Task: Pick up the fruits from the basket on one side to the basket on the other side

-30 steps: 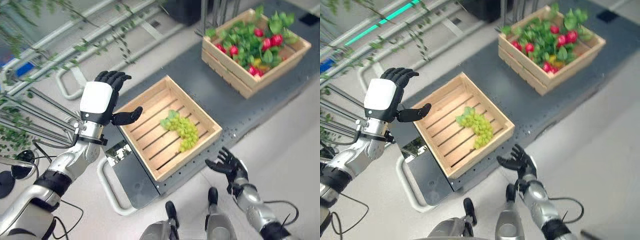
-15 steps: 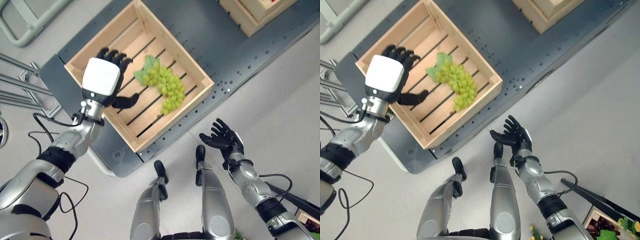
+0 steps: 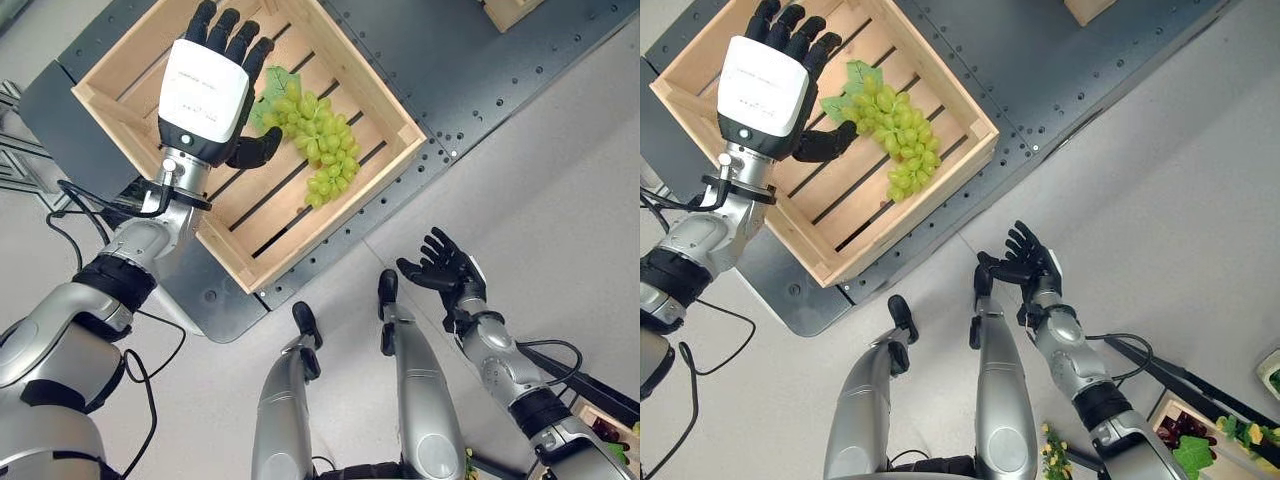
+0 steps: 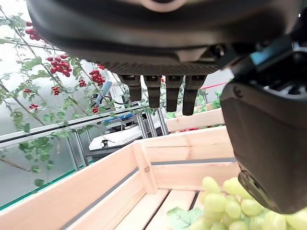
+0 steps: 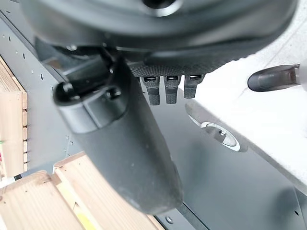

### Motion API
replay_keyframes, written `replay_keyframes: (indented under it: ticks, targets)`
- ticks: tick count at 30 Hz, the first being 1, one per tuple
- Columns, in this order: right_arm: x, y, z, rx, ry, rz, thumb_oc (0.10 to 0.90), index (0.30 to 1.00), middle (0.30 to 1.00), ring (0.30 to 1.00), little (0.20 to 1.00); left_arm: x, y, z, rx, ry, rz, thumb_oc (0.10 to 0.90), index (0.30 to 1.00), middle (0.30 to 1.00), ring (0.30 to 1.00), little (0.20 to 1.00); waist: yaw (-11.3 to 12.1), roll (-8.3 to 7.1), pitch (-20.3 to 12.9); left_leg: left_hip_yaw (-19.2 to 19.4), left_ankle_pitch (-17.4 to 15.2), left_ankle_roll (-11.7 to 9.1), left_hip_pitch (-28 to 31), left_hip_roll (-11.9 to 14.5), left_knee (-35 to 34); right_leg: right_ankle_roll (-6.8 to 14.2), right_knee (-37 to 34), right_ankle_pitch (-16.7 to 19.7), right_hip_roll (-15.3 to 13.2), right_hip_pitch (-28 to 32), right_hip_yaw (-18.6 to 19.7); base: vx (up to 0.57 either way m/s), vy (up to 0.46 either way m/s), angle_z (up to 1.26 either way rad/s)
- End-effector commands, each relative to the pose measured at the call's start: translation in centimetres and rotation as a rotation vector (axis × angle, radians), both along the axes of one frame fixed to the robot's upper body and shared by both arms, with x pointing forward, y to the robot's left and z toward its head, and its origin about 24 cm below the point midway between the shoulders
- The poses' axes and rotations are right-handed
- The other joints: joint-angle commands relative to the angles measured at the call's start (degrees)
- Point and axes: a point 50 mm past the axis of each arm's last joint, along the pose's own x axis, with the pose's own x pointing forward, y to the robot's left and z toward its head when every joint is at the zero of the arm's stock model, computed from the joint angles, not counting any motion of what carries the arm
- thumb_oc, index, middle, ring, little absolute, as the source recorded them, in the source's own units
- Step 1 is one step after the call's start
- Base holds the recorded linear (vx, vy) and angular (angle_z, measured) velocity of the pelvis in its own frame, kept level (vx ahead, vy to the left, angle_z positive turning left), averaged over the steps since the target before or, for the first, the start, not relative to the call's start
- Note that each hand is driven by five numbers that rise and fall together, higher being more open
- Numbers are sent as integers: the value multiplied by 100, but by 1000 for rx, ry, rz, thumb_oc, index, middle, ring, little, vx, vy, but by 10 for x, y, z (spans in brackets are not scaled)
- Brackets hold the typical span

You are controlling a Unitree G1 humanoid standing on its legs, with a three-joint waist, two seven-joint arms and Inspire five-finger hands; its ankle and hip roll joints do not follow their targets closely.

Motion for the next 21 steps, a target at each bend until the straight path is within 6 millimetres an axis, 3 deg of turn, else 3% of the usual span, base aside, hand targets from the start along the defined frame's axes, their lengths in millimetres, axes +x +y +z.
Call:
replay_keyframes:
  ticks: [1,13,21]
  targets:
    - [5,23,38,104,-198,24,800,900,900,900,900,-10,-3,65,113,-216,13,800,900,900,900,900,-6,-290,-81,219,-457,74,-399,-113,701,112,209,-658,111,357,-86,43,-27,-1]
    - [5,19,33,112,-170,-7,800,900,900,900,900,3,-24,47,439,-8,51,800,900,900,900,900,-114,-294,-81,294,-475,91,-664,-90,774,181,209,-546,129,29,-14,38,-5,1]
    - [3,17,29,126,-172,-20,800,900,900,900,900,16,-32,49,560,34,132,800,900,900,900,900,-238,-388,-81,406,-436,106,-760,-56,695,225,233,-508,146,-147,11,17,-6,-1]
